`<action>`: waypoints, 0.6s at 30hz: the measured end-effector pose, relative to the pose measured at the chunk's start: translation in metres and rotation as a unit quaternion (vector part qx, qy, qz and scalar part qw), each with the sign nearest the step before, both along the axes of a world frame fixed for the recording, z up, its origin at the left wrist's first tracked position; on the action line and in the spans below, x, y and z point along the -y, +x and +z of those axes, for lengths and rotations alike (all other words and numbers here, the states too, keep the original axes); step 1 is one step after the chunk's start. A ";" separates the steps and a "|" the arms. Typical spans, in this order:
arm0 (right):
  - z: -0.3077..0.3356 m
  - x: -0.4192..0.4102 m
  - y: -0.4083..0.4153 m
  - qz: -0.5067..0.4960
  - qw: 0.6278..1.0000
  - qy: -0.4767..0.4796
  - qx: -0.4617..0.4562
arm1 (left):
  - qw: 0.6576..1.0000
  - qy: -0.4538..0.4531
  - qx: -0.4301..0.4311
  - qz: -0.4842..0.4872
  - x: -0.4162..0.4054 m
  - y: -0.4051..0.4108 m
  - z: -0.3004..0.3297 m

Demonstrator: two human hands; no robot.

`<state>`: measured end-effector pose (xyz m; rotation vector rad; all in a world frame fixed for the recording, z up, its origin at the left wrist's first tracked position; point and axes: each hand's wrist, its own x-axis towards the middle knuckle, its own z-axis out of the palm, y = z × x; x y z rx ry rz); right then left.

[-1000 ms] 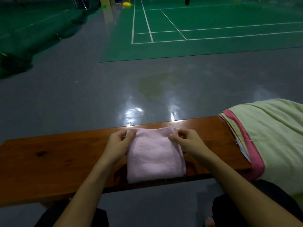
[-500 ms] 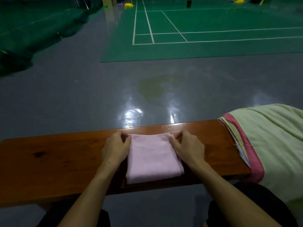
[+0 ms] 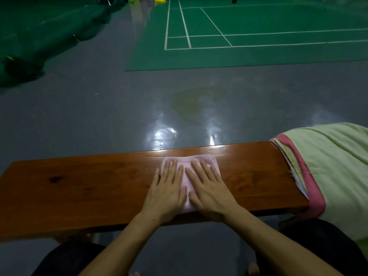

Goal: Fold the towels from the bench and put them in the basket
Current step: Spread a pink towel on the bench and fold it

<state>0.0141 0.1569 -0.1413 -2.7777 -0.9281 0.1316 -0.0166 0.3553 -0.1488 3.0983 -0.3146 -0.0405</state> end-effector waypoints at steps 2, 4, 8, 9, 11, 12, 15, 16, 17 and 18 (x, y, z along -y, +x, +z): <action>-0.001 0.001 0.003 -0.010 1.000 -0.015 0.009 | 1.000 0.000 -0.011 0.012 -0.002 0.001 0.001; -0.001 0.007 0.007 -0.023 0.999 -0.024 0.001 | 1.000 -0.001 -0.016 0.020 -0.005 0.003 0.004; 0.001 0.022 0.014 -0.060 0.998 -0.027 -0.015 | 0.998 -0.018 -0.040 0.042 -0.013 0.003 0.012; 0.000 0.027 0.015 -0.074 0.996 -0.037 -0.022 | 0.998 -0.010 -0.045 0.046 -0.016 0.001 0.012; 0.001 0.039 0.017 -0.108 0.993 -0.037 -0.027 | 0.998 -0.002 -0.046 0.049 -0.023 -0.003 0.017; 0.005 0.046 0.018 -0.123 0.992 -0.024 -0.014 | 0.998 -0.006 -0.035 0.043 -0.028 -0.006 0.020; 0.020 0.065 0.016 -0.120 0.991 0.044 0.040 | 0.994 -0.099 0.045 -0.017 -0.041 -0.018 0.031; 0.023 0.069 0.012 -0.097 0.991 0.069 0.055 | 0.987 -0.139 0.073 -0.041 -0.044 -0.023 0.033; 0.026 0.071 0.006 -0.065 0.992 0.092 0.063 | 0.980 -0.170 0.085 -0.063 -0.046 -0.030 0.035; 0.028 0.070 -0.001 -0.030 0.992 0.106 0.060 | 0.976 -0.185 0.082 -0.084 -0.047 -0.036 0.036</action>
